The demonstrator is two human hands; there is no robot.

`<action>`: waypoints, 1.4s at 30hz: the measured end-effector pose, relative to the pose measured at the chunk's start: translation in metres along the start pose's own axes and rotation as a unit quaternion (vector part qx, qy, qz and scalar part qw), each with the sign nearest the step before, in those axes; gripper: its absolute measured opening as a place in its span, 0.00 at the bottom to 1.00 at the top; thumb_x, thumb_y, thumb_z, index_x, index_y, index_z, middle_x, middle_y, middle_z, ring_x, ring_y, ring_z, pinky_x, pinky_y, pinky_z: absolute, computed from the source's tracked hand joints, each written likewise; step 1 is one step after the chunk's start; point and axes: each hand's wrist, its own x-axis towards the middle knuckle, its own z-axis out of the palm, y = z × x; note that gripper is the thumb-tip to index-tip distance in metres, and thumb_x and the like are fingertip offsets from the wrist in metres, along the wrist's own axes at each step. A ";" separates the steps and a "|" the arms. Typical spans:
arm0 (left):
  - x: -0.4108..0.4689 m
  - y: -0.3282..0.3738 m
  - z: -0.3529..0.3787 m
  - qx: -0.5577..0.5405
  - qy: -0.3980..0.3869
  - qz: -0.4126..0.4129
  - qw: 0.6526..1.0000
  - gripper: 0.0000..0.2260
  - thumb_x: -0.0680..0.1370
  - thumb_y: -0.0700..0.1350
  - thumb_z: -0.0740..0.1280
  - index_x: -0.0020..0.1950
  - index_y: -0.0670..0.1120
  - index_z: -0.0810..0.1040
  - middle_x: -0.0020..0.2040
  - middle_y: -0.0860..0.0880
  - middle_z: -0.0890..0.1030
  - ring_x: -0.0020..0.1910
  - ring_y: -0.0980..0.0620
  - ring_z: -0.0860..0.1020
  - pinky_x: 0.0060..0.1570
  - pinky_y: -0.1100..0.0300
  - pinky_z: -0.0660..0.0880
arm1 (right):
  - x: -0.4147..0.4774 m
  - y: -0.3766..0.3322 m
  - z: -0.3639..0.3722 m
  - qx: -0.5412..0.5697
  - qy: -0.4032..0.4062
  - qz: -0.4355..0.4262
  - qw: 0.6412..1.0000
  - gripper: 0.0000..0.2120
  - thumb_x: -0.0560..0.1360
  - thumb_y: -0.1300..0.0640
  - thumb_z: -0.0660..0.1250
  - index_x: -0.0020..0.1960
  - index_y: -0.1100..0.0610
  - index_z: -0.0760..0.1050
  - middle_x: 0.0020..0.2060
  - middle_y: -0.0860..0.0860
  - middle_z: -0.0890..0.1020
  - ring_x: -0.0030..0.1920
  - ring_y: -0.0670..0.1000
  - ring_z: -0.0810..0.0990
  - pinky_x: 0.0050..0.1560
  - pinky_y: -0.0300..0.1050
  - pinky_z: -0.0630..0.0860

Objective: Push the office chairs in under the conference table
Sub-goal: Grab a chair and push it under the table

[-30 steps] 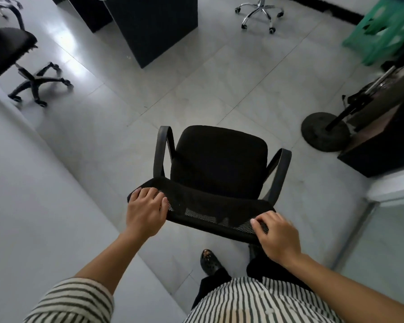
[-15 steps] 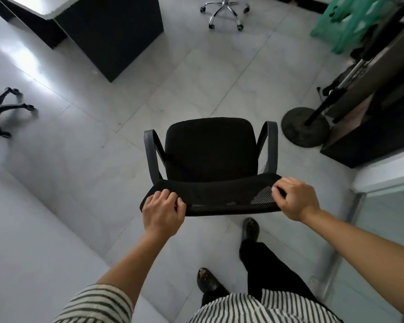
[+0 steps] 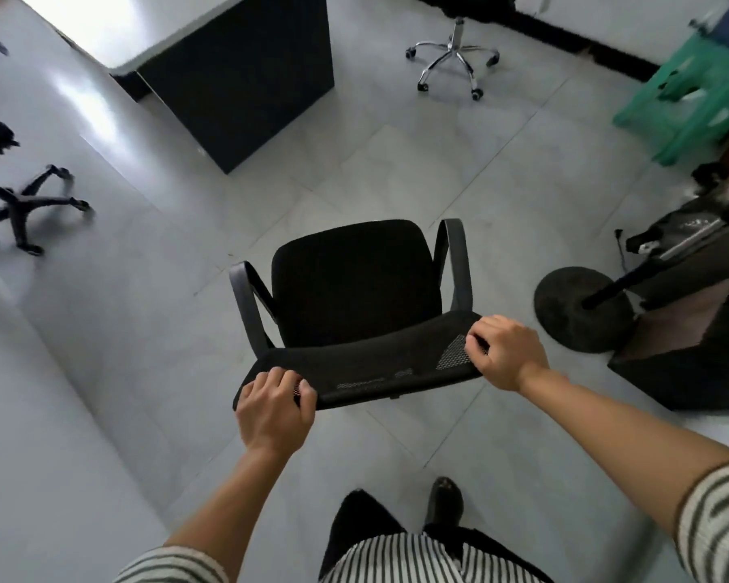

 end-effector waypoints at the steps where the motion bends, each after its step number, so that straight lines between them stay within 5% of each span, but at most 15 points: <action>1: 0.016 0.000 0.001 -0.001 -0.007 -0.009 1.000 0.16 0.73 0.50 0.55 0.35 0.45 0.78 0.35 0.47 0.80 0.35 0.46 0.77 0.35 0.56 0.72 | 0.021 0.001 0.000 0.000 0.000 -0.002 1.000 0.19 0.71 0.46 0.52 0.37 0.55 0.77 0.34 0.50 0.80 0.36 0.54 0.77 0.32 0.44 0.72; 16: 0.320 -0.098 0.003 0.042 -0.025 -0.009 0.999 0.15 0.73 0.50 0.54 0.36 0.45 0.76 0.35 0.47 0.79 0.34 0.46 0.76 0.36 0.55 0.71 | 0.323 -0.081 0.031 0.030 0.012 0.072 0.997 0.15 0.71 0.49 0.56 0.36 0.56 0.75 0.34 0.51 0.79 0.38 0.56 0.76 0.33 0.43 0.64; 27: 0.535 -0.152 0.009 0.049 -0.008 0.020 0.999 0.15 0.73 0.49 0.53 0.36 0.44 0.75 0.35 0.46 0.79 0.34 0.45 0.75 0.38 0.54 0.72 | 0.506 -0.115 0.040 0.045 0.054 0.049 0.996 0.16 0.70 0.46 0.54 0.37 0.53 0.76 0.35 0.49 0.79 0.37 0.52 0.75 0.30 0.38 0.60; 33: 0.668 -0.159 0.010 0.067 -0.030 0.020 0.997 0.16 0.74 0.50 0.52 0.38 0.45 0.75 0.38 0.47 0.80 0.38 0.45 0.76 0.42 0.54 0.73 | 0.632 -0.119 0.038 0.059 0.056 0.062 0.995 0.15 0.70 0.46 0.55 0.37 0.52 0.77 0.35 0.48 0.80 0.38 0.51 0.76 0.35 0.42 0.69; 42: 0.824 -0.167 0.013 0.080 -0.069 0.036 0.994 0.17 0.74 0.53 0.50 0.42 0.47 0.76 0.44 0.47 0.80 0.44 0.45 0.76 0.46 0.52 0.72 | 0.776 -0.123 0.027 0.042 0.044 0.074 0.995 0.17 0.70 0.46 0.53 0.38 0.53 0.77 0.35 0.48 0.80 0.38 0.51 0.76 0.36 0.41 0.67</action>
